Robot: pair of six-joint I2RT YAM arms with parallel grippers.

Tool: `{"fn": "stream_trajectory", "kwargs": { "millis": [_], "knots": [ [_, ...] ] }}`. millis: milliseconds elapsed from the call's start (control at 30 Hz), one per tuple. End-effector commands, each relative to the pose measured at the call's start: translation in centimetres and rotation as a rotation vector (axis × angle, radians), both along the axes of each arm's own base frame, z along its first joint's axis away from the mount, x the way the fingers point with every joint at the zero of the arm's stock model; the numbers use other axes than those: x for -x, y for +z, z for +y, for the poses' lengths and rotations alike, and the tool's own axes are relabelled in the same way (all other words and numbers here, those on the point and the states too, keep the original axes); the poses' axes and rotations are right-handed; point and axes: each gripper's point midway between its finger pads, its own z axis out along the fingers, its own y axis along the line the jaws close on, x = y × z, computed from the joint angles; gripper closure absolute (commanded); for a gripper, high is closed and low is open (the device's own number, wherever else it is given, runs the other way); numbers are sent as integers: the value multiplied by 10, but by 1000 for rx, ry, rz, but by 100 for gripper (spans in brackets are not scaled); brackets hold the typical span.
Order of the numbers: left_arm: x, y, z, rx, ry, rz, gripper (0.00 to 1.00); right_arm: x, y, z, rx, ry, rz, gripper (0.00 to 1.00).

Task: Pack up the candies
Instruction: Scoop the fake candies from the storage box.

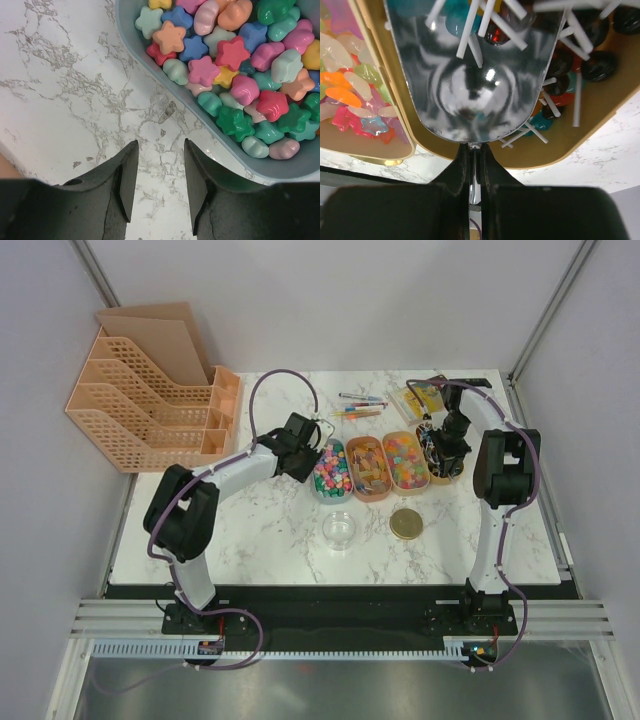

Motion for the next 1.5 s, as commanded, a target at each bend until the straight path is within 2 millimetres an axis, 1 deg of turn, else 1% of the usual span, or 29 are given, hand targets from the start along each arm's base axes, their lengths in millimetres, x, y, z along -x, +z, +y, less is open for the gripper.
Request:
{"fn": "stream_trajectory", "kwargs": {
  "millis": [0,100,133,167,267,300,533,567,633,667,700,733,800,833,867,900,933,967,1000,1067,1100,1133,1167,1200,1233,1300,1367,1400,1467],
  "knots": [
    [-6,24,-2,15,-24,-76,51,-1,-12,22,-56,-15,-13,100],
    [-5,25,1,6,-20,-80,51,-6,-16,22,-53,-38,-23,100],
    [-6,29,2,7,-19,-90,51,-9,-16,22,-52,-42,-29,100],
    [-5,28,3,5,-19,-87,51,-16,-13,22,-48,-42,-50,100],
    [-3,29,4,2,-19,-90,51,-23,-10,20,-39,-49,-73,100],
    [-2,26,5,-3,-21,-84,51,-23,-11,20,-35,-49,-73,100],
    [-4,27,6,-12,-22,-94,51,-22,-17,19,-38,-33,-85,100],
    [-4,26,7,-18,-23,-92,51,-16,-21,19,-39,-34,-73,100],
    [-4,29,8,-17,-23,-102,51,-17,-19,19,-38,-35,-107,100],
    [-3,27,9,-21,-23,-100,51,-10,-24,18,-36,-39,-96,100],
    [-2,29,10,-24,-29,-109,51,-10,-18,18,-36,-42,-125,100],
    [-3,31,10,-21,-28,-118,50,-8,-22,17,-34,-43,-140,100],
    [1,27,15,-33,-30,-120,50,-11,-14,16,-32,-45,-189,100],
    [0,30,17,-37,-26,-136,49,-15,-14,16,-33,-47,-217,100],
    [1,28,18,-37,-27,-141,48,-11,-16,16,-32,-47,-217,100],
    [1,29,19,-36,-26,-149,46,-13,-11,16,-33,-46,-243,100],
    [1,33,21,-37,-20,-165,41,-14,-15,15,-31,-51,-260,100],
    [1,31,22,-37,-16,-172,39,-14,-14,15,-34,-55,-274,100],
    [1,32,23,-38,-18,-174,38,-16,-7,15,-36,-58,-303,100],
    [-1,34,26,-44,-8,-184,36,-15,-9,15,-38,-70,-325,100],
    [-1,35,25,-43,-8,-190,35,-15,-2,15,-44,-69,-354,100],
    [-3,37,26,-44,-4,-198,34,-13,-4,15,-49,-70,-362,100],
    [-4,39,26,-44,1,-205,26,-12,-2,15,-49,-72,-371,100],
    [-7,41,26,-44,4,-213,25,-11,4,16,-53,-70,-392,100],
    [-7,41,27,-48,9,-214,23,-9,4,17,-57,-72,-396,100],
    [-10,42,27,-48,11,-219,22,-3,4,16,-59,-81,-391,100],
    [-11,44,27,-51,17,-226,19,3,0,13,-62,-96,-378,100],
    [-12,46,27,-50,20,-229,19,4,4,11,-62,-100,-389,100],
    [-14,48,32,-62,43,-243,8,5,7,6,-51,-93,-405,100]
  ]
}}
